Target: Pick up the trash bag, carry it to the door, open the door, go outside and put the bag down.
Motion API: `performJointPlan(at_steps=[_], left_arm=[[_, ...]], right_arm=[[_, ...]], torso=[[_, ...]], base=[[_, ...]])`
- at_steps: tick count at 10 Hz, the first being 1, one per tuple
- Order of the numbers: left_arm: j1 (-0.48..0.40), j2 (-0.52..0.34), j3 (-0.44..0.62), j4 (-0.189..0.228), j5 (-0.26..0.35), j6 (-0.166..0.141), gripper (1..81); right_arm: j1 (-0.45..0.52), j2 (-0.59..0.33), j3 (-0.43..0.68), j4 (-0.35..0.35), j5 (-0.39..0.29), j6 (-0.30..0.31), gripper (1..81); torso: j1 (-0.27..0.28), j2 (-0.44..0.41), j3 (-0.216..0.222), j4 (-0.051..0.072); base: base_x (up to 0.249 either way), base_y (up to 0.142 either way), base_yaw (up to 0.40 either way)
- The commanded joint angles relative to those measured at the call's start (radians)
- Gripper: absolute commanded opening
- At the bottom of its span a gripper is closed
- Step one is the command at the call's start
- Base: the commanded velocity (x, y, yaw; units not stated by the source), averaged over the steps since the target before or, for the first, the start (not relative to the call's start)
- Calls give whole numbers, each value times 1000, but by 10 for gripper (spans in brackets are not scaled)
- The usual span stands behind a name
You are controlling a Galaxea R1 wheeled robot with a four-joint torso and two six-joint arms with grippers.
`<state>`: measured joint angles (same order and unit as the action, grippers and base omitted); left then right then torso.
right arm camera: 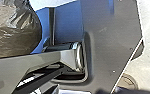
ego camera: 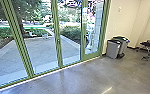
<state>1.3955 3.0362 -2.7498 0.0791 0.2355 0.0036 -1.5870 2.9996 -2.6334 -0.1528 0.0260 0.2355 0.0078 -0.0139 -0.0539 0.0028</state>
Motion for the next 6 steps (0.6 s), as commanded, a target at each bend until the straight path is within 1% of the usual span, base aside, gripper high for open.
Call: performJointPlan(at_steps=[1, 6], left_arm=[[-57, -2, 1, 2, 64, 9, 10], [-59, -2, 1, 4, 64, 9, 10]], right_arm=[[38, 3, 3, -8, -57, -4, 811], [41, 6, 1, -8, -57, -4, 811]], torso=[[0, 0, 0, 0], [0, 0, 0, 0]], base=[[172, -101, 0], [172, -88, 0]])
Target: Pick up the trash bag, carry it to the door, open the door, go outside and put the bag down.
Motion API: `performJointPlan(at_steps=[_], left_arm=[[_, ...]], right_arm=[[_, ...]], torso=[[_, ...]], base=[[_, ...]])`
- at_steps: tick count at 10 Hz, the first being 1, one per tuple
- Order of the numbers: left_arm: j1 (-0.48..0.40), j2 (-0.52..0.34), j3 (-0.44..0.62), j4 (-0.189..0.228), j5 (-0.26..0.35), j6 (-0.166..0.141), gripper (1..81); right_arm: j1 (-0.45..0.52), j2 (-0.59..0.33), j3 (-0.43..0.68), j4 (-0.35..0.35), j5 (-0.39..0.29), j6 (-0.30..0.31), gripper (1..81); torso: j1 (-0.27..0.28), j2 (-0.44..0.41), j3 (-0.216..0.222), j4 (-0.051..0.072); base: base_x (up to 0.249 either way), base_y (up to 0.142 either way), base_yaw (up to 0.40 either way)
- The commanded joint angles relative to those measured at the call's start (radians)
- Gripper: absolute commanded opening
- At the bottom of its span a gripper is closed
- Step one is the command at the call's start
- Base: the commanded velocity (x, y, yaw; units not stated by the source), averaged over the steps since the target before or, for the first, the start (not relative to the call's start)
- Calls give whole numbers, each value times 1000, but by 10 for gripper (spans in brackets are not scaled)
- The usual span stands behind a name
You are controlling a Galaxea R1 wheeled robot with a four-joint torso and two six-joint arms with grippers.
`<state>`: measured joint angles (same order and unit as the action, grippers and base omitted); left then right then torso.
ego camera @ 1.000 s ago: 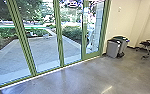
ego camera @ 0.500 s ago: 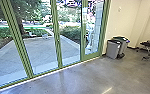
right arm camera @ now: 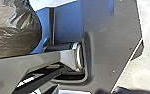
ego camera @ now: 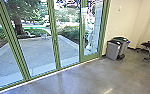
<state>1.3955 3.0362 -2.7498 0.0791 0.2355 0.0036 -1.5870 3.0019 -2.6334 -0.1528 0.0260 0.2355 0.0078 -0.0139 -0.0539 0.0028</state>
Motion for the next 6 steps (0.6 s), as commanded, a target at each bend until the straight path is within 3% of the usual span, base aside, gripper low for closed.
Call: performJointPlan(at_steps=[1, 4, 6], left_arm=[[-59, -2, 1, 4, 62, 9, 10], [-59, -2, 1, 4, 64, 9, 10], [-57, -2, 1, 4, 64, 9, 10]], right_arm=[[41, 4, 1, -8, -55, -4, 811], [40, 4, 1, -8, -55, -4, 811], [37, 4, 1, -8, -55, -4, 811]], torso=[[0, 0, 0, 0], [0, 0, 0, 0], [0, 0, 0, 0]], base=[[172, -74, 0], [172, -70, 0], [171, 0, 0]])
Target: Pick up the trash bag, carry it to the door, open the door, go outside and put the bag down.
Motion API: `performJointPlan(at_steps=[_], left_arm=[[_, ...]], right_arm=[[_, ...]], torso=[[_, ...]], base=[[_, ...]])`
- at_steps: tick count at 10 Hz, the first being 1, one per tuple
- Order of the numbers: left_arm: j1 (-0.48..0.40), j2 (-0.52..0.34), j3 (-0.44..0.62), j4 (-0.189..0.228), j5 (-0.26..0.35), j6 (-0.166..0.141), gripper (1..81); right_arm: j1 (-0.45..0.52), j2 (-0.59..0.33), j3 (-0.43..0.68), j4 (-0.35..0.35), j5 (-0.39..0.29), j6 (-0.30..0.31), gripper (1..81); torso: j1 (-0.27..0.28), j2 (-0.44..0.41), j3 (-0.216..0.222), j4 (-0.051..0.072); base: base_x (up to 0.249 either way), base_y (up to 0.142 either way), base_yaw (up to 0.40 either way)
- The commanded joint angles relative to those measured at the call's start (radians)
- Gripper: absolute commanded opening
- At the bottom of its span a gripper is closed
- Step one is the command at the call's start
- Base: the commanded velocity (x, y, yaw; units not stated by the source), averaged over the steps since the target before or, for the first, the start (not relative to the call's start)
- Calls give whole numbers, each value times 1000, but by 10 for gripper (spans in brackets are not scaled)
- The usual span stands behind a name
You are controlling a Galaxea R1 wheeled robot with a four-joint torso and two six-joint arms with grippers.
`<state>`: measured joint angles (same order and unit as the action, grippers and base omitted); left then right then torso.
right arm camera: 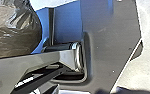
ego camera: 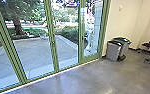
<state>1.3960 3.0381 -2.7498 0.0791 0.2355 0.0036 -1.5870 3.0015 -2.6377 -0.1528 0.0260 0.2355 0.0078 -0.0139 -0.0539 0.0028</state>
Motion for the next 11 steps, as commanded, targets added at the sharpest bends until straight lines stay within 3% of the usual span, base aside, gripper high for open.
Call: performJointPlan(at_steps=[1, 8, 11], left_arm=[[-59, -4, 1, 4, 64, 9, 10], [-59, -4, 1, 4, 62, 10, 10], [-58, -1, 1, 4, 62, 10, 10]], right_arm=[[37, 4, 4, -8, -55, -4, 811], [35, 9, -2, -8, -55, -4, 811], [37, 9, -2, -8, -55, -5, 811]], torso=[[0, 0, 0, 0], [0, 0, 0, 0], [0, 0, 0, 0]], base=[[168, 0, 0], [166, 0, 0], [166, -66, 0]])
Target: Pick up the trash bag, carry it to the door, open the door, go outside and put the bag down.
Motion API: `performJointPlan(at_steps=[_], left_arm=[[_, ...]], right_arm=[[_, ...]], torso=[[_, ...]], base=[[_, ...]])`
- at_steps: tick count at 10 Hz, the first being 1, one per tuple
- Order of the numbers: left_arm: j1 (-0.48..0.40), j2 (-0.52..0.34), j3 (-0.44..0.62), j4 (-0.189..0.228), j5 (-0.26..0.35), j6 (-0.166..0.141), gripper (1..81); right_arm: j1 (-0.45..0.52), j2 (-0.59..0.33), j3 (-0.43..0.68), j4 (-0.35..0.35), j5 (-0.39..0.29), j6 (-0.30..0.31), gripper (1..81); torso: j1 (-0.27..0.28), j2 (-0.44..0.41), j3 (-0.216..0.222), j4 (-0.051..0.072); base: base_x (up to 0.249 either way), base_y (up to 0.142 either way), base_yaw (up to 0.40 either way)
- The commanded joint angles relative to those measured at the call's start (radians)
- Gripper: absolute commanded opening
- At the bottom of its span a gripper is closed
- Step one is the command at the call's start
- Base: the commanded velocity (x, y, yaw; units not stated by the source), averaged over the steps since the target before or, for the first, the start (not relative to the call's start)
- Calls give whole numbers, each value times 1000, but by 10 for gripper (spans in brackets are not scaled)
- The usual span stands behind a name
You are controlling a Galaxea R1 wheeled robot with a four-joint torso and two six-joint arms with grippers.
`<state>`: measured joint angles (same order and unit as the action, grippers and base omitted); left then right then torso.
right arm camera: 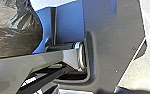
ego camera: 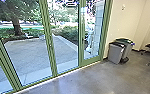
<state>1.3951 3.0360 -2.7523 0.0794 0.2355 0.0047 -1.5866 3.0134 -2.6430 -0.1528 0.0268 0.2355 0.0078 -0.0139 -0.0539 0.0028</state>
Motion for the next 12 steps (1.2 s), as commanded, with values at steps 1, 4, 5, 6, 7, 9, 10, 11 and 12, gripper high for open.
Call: performJointPlan(at_steps=[1, 4, 5, 6, 7, 9, 10, 11, 12], left_arm=[[-58, 2, 3, 3, 62, 9, 10], [-57, 0, 3, 3, 62, 9, 10], [-58, 1, 3, 3, 62, 11, 10], [-57, 2, 3, 3, 62, 11, 10], [-58, 0, 3, 3, 62, 11, 10], [-58, 0, 3, 3, 62, 11, 10], [-57, 2, 3, 3, 62, 11, 10], [-58, 2, 3, 3, 62, 11, 10], [-57, 2, 3, 3, 62, 11, 10]], right_arm=[[36, -3, 3, -8, -56, -5, 811], [39, -2, 3, -13, -57, -9, 811], [41, 0, 3, -17, -56, -9, 811], [41, 1, 3, -18, -57, -9, 811], [42, 1, 3, -18, -57, -9, 811], [41, 1, 2, -18, -56, -9, 811], [39, 3, 2, -19, -56, -9, 811], [39, 2, 2, -18, -56, -9, 811], [38, 1, 2, -18, -56, -9, 811]], torso=[[0, 0, 0, 0], [0, 0, 0, 0], [0, 0, 0, 0], [0, 0, 0, 0], [0, 0, 0, 0], [0, 0, 0, 0], [0, 0, 0, 0], [0, 0, 0, 0], [0, 0, 0, 0]], base=[[166, -72, 0], [166, -73, 0], [166, -74, 0], [166, -74, 0], [166, -74, 0], [166, -80, 0], [166, -81, 0], [166, -81, 0], [166, -80, 0]])
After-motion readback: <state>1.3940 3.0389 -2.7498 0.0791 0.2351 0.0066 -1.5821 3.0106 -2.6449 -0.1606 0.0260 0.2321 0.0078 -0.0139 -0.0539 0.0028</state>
